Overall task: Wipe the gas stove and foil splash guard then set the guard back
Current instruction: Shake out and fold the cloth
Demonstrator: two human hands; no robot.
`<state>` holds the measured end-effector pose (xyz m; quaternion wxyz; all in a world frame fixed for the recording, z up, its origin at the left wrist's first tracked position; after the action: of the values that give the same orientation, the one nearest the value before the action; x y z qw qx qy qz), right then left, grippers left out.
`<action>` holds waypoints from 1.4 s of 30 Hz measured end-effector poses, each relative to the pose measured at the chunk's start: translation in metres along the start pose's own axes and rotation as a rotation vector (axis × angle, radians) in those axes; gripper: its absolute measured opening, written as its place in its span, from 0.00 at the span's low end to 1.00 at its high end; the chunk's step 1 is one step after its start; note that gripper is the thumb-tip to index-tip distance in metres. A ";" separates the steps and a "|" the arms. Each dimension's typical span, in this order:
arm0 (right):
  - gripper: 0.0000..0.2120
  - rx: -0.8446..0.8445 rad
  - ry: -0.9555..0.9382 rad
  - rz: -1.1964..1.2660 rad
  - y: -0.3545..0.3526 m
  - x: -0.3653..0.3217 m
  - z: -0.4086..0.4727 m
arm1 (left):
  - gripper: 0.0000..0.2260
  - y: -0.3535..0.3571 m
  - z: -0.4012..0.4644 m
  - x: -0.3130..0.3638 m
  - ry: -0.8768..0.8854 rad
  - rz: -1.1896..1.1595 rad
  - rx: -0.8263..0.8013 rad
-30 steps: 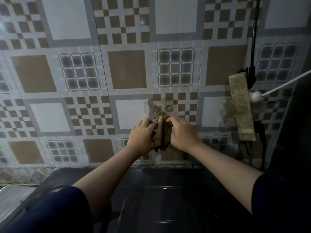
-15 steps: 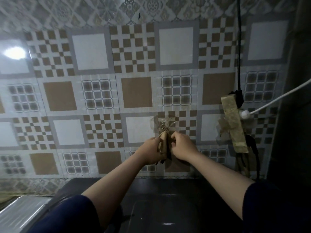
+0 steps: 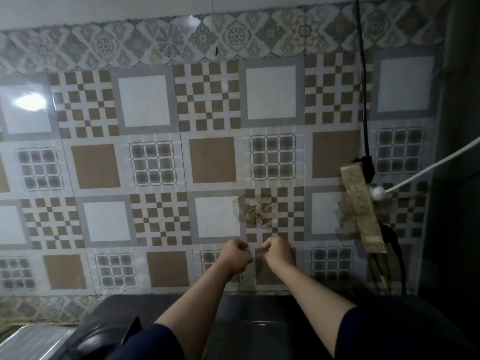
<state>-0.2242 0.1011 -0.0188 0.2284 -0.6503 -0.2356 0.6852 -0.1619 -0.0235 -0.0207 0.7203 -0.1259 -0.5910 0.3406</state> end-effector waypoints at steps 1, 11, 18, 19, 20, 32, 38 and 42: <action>0.06 -0.002 0.022 -0.013 0.005 0.005 0.005 | 0.12 0.002 0.004 -0.007 -0.013 0.020 0.012; 0.10 -0.402 0.051 -0.445 0.055 0.049 0.031 | 0.14 0.029 0.024 -0.050 0.039 0.414 -0.325; 0.14 -0.566 0.117 -0.487 0.057 0.057 0.019 | 0.17 0.051 0.019 -0.054 0.078 0.535 -0.612; 0.14 -0.569 0.115 -0.494 0.055 0.057 0.016 | 0.18 0.052 0.017 -0.055 0.085 0.550 -0.638; 0.14 -0.579 0.120 -0.505 0.056 0.058 0.013 | 0.18 0.055 0.015 -0.058 0.090 0.566 -0.674; 0.15 -0.829 0.094 -0.830 0.089 0.089 0.026 | 0.17 0.067 0.014 -0.078 0.179 0.574 -0.915; 0.18 -0.977 0.087 -0.911 0.116 0.100 0.034 | 0.17 0.085 0.023 -0.091 0.187 0.583 -0.974; 0.21 -1.057 0.061 -1.015 0.126 0.105 0.030 | 0.17 0.098 0.031 -0.094 0.213 0.617 -0.992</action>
<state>-0.2599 0.0662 -0.1777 0.1800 -0.5032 -0.8005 0.2714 -0.2307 -0.0180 -0.1413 0.4987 -0.6467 -0.5402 0.2029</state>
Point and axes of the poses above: each hand's wrist, its own z-axis towards the middle knuckle, its own y-axis out of the palm, x = y × z, the point moved 10 cm from there along z, towards the middle knuckle, and after that the axes turned 15 degrees about y, right-handed, at the moved point
